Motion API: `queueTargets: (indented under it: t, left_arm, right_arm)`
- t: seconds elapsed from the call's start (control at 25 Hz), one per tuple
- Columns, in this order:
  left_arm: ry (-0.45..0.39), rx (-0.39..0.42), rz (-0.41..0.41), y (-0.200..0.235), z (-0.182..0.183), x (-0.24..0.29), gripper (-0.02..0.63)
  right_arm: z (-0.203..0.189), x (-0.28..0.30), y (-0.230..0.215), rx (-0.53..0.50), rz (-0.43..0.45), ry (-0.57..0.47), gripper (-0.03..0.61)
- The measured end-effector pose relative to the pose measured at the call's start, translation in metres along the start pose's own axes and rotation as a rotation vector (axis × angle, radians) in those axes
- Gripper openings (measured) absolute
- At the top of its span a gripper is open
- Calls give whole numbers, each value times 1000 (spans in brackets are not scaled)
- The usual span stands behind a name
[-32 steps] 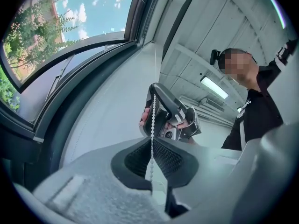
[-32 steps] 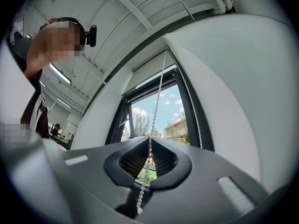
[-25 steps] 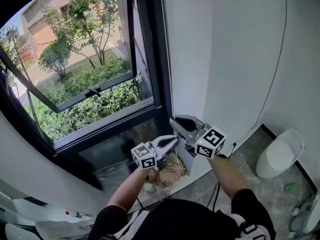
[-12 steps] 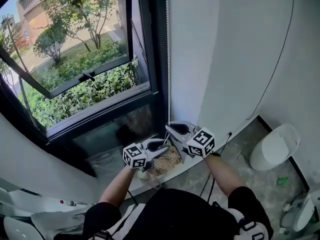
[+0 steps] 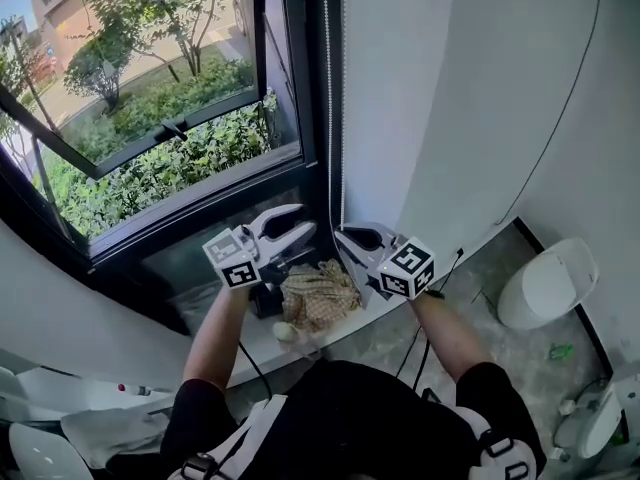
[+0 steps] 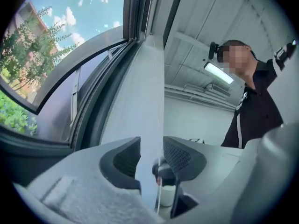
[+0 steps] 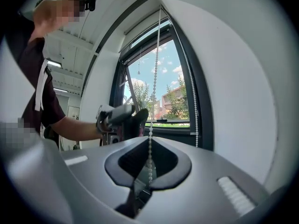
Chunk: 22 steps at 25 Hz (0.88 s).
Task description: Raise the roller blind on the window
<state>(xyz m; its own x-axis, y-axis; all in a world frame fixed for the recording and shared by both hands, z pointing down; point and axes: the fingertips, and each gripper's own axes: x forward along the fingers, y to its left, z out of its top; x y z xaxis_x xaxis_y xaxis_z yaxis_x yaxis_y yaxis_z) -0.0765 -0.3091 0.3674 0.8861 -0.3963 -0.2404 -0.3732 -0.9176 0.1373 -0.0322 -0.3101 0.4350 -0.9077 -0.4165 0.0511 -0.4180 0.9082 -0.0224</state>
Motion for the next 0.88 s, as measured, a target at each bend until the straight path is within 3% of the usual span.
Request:
queueTargets:
  t: [0.16, 0.36, 0.52, 0.6, 0.72, 0.88]
  left_arm:
    - [-105, 4, -79, -15, 50, 32, 158]
    - [-82, 71, -143, -32, 69, 70, 170]
    - [-107, 59, -206, -46, 82, 85, 167]
    - [-93, 62, -238, -53, 83, 89, 125]
    - [-73, 67, -210, -52, 81, 91, 11]
    - [-38, 82, -141, -49, 69, 90, 9]
  right_arm:
    - [0, -2, 2, -5, -1, 6, 17]
    - [1, -7, 5, -3, -3, 7, 17]
    - [0, -10, 6, 4, -7, 7, 17]
    - [0, -12, 6, 4, -7, 8, 17]
    - [1, -15, 7, 2, -5, 5, 17]
    - [-11, -17, 1, 57, -17, 4, 17]
